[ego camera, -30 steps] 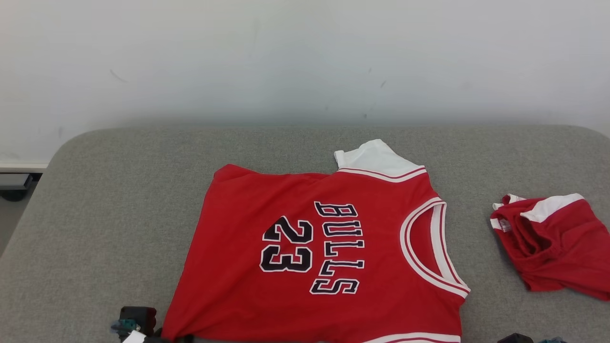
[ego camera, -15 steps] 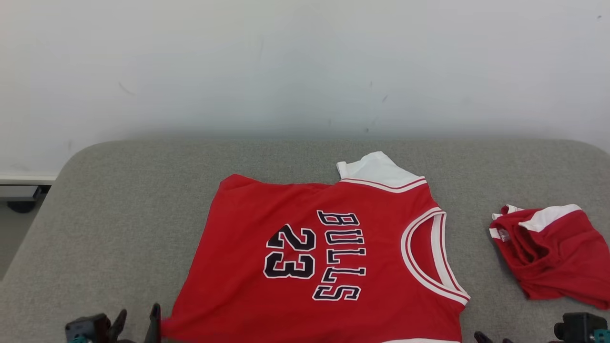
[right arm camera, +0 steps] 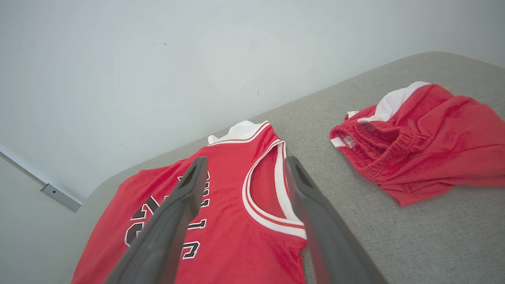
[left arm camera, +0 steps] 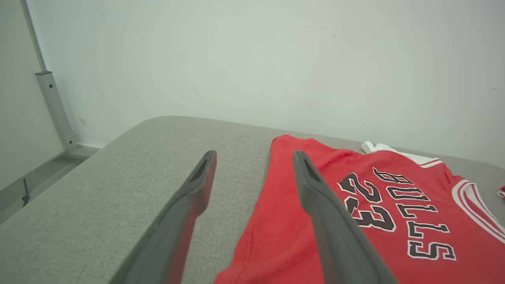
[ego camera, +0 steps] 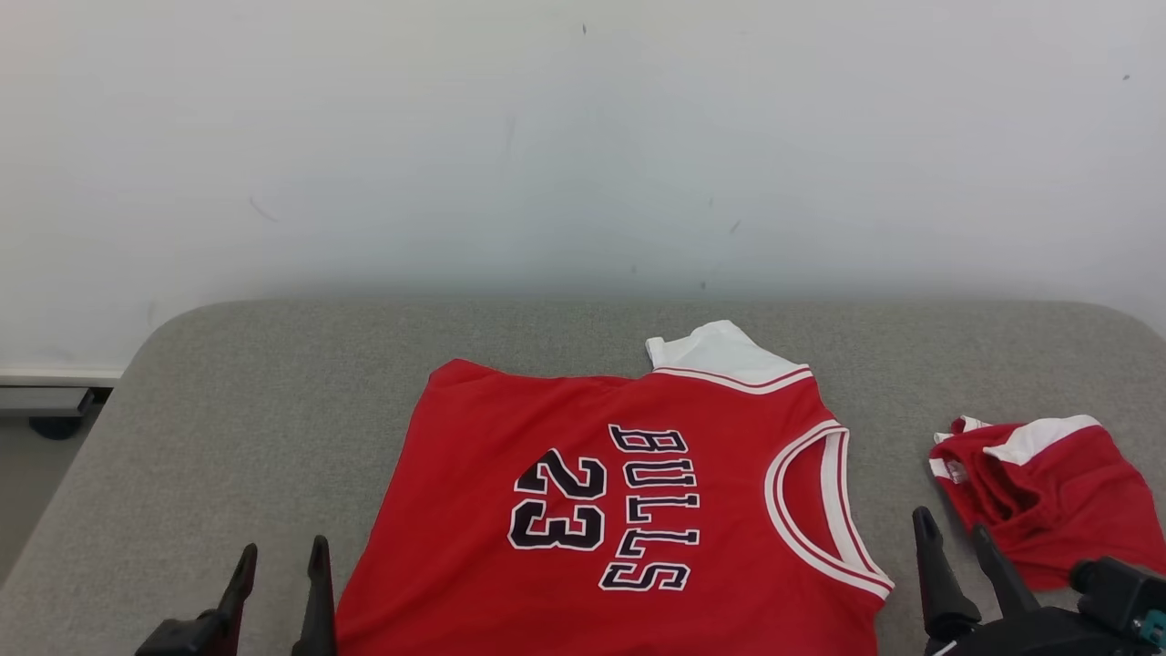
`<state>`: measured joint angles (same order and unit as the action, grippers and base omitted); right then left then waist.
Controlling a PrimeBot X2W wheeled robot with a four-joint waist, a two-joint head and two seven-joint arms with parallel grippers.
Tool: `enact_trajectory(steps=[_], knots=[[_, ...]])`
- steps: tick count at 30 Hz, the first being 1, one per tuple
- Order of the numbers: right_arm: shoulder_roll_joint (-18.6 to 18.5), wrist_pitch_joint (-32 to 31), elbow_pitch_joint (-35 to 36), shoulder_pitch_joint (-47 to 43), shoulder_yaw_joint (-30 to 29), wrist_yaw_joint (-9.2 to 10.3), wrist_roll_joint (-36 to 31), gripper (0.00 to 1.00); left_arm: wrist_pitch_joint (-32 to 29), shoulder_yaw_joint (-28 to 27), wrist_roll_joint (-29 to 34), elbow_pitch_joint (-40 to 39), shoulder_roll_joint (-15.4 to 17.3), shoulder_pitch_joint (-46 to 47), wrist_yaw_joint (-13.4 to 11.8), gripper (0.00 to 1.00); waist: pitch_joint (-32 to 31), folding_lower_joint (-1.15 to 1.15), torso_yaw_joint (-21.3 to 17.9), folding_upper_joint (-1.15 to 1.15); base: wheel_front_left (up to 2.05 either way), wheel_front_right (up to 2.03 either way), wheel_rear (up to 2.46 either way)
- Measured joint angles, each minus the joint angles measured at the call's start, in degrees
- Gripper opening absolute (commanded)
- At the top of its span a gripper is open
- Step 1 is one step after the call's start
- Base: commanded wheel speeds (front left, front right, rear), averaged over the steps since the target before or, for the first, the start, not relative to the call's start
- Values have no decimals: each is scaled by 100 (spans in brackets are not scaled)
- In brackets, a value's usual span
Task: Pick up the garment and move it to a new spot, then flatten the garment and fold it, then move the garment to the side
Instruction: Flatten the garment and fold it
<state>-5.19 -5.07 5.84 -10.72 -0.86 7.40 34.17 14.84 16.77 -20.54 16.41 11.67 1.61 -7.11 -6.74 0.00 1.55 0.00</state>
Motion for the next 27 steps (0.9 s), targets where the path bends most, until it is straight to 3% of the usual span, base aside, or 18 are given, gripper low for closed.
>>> enact_trajectory(steps=[7, 14, 27], knots=[[-1, 427, -159, 216, 268, 0, -387, 100, -1, 85, 35, -409, -96, -159, 0, 100, -83, 0, -130, 0, 0, 0, 0], [46, 734, -404, 327, 143, 0, -515, 100, -148, 18, -584, -472, -243, -377, 73, 100, -183, 0, -260, 0, 0, 0, 0], [60, 761, -646, 320, 231, 0, -809, 100, -777, -94, -672, -599, -62, -379, 80, 100, -241, 1, -324, 0, 0, 0, 0]])
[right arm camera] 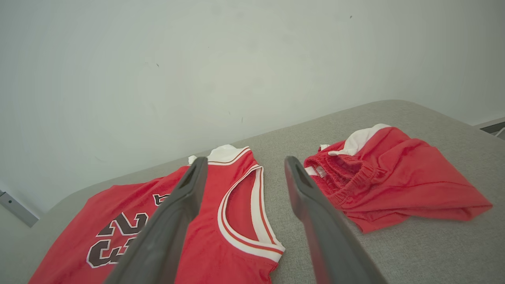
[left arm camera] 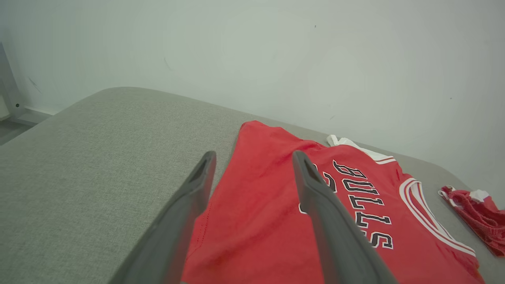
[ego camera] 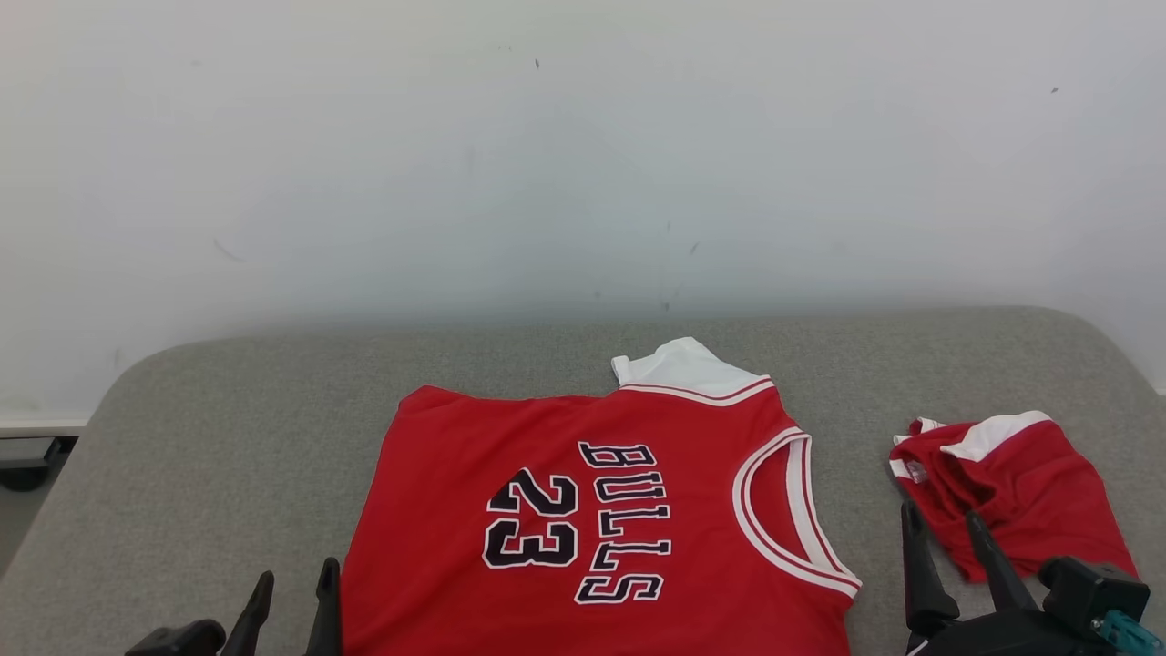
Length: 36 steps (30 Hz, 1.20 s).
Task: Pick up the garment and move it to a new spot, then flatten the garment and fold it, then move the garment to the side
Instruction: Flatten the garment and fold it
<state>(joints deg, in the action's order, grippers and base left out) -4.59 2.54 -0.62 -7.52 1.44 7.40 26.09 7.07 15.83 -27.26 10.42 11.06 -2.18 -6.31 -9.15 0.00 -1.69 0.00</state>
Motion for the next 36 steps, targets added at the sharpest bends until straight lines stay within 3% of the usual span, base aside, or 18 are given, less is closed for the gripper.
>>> enact_trajectory(steps=[25, 36], knots=[[-13, -14, 29, -12, 22, 0, -304, 100, -579, -62, 137, -275, 11, -127, -75, 100, 162, 0, 25, 1, 0, 0, 0], [-328, -1532, -65, -426, 638, 0, -531, 100, -1784, 74, 459, -34, 66, -254, -79, 100, 216, 0, 100, 1, 0, 0, 0]])
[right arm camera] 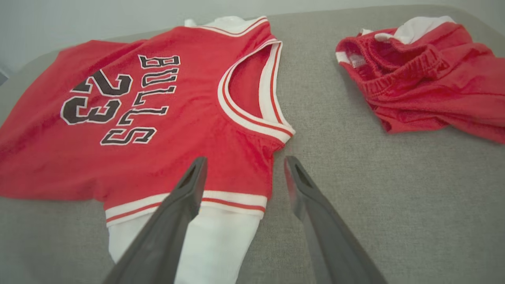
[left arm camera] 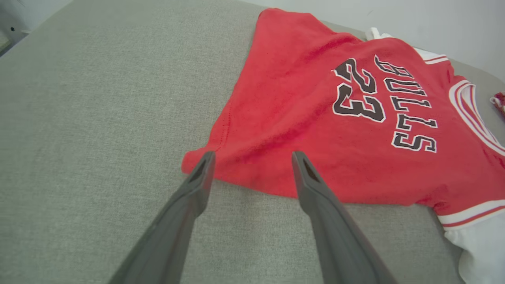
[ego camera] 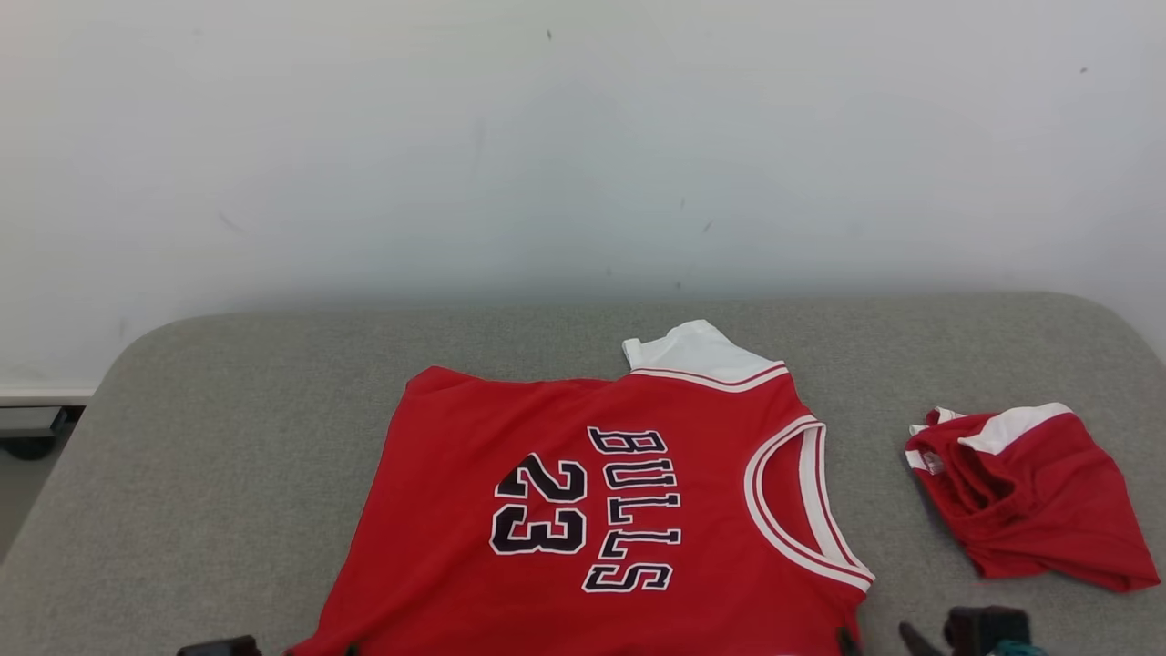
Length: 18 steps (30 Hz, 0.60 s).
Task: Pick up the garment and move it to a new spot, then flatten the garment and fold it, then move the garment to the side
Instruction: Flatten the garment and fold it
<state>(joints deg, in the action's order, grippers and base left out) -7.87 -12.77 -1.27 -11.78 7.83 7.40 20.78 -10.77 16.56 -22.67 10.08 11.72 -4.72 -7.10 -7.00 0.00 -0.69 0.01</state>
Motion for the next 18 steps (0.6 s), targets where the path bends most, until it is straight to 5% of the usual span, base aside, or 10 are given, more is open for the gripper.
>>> enact_trajectory(steps=[18], knots=[[-18, -1589, -275, -44, 420, 0, -225, 100, -1255, -45, 434, 1073, 204, 932, -1, 100, 404, 0, 112, 0, 0, 0, 0]])
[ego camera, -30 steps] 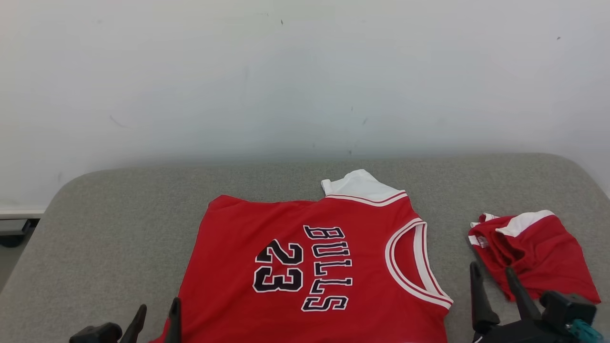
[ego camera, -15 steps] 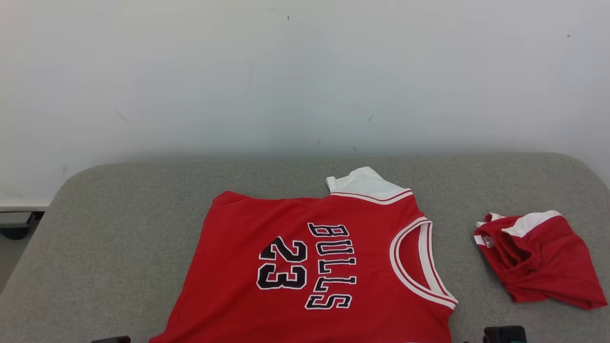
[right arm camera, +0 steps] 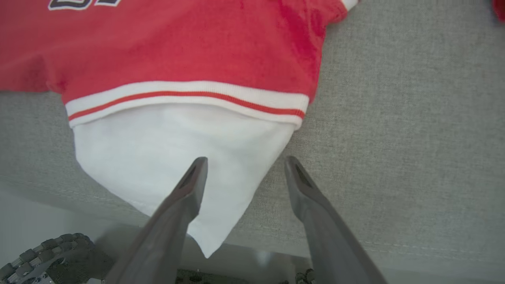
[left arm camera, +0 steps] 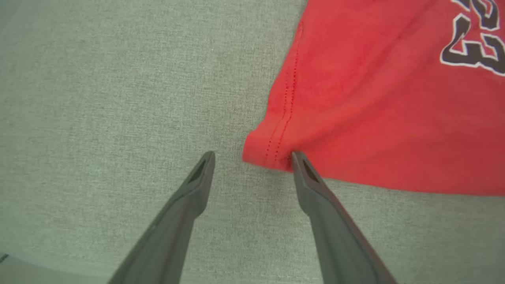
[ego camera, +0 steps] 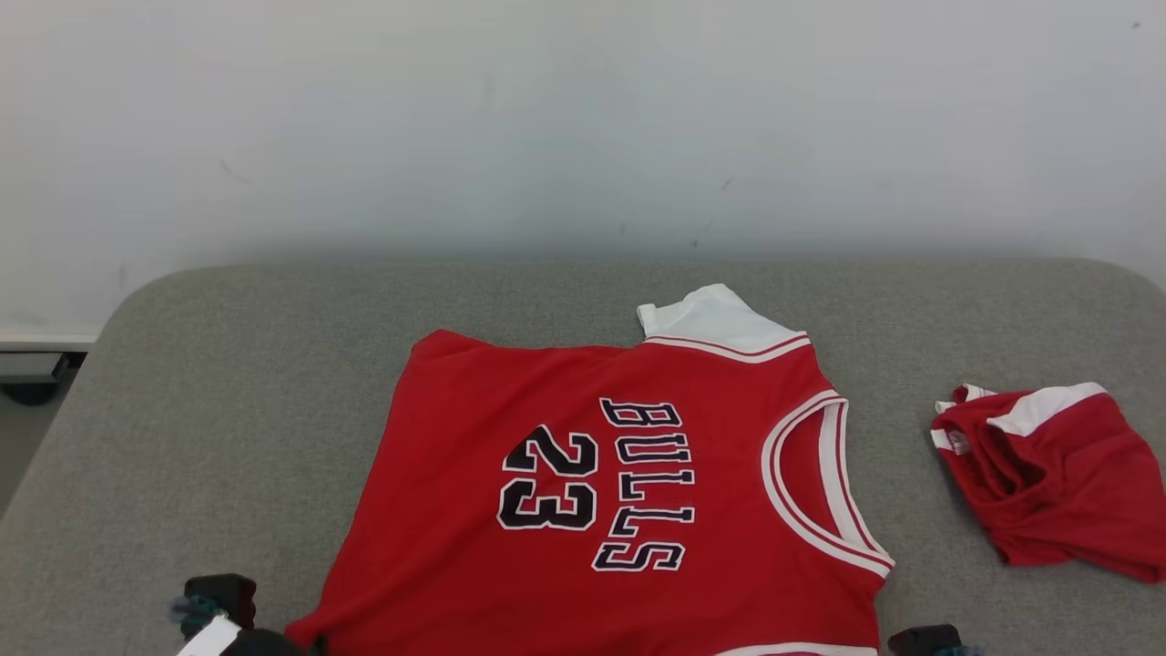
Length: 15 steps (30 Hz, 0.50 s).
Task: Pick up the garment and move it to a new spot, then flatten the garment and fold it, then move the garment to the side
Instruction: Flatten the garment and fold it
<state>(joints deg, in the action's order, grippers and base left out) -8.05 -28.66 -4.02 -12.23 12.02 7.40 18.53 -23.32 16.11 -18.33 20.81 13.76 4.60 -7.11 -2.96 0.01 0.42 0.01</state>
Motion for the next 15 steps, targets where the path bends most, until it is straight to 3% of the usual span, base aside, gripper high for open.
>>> enact_trajectory(steps=[15], knots=[[161, -423, -390, 169, 4, 0, -204, 100, -237, 290, 211, 730, -30, 480, 114, 100, 140, 0, 125, 0, 0, 0, 0]])
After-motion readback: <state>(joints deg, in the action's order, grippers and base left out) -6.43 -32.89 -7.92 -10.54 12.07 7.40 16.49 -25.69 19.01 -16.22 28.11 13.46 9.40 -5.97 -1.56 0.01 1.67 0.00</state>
